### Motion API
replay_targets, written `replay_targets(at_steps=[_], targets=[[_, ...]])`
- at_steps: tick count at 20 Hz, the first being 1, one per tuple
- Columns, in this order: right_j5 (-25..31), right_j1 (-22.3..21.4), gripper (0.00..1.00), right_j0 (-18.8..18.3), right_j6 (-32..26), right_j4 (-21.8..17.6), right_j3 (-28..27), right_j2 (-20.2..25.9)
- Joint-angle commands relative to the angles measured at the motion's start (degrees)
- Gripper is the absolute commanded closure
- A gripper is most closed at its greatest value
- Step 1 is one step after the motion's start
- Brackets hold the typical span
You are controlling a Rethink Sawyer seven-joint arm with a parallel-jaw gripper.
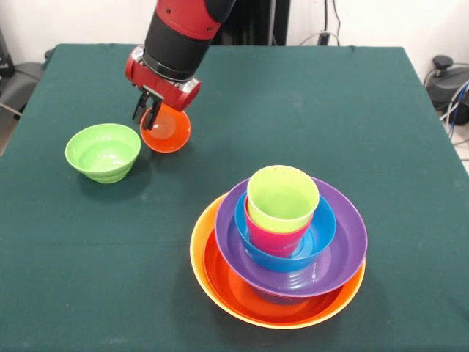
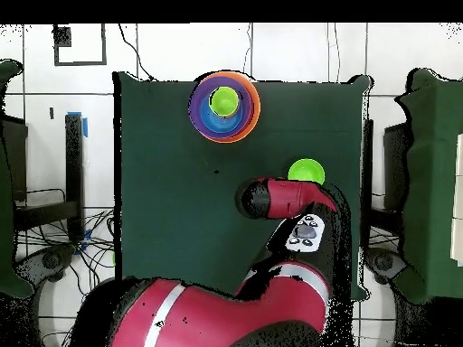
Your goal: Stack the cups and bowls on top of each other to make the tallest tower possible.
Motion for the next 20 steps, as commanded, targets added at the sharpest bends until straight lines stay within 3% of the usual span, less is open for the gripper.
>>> replay_targets(at_steps=[1,14,20], targets=[[-7.47,-0.39,1.0,-0.79,3.92,0.1,6.65,12.79],[-15.7,-3.88,1.0,-5.65,4.97,-1.02,11.97,18.53],[-18.23,-3.85,1.0,-5.42,4.38,-2.4,11.72,18.2]])
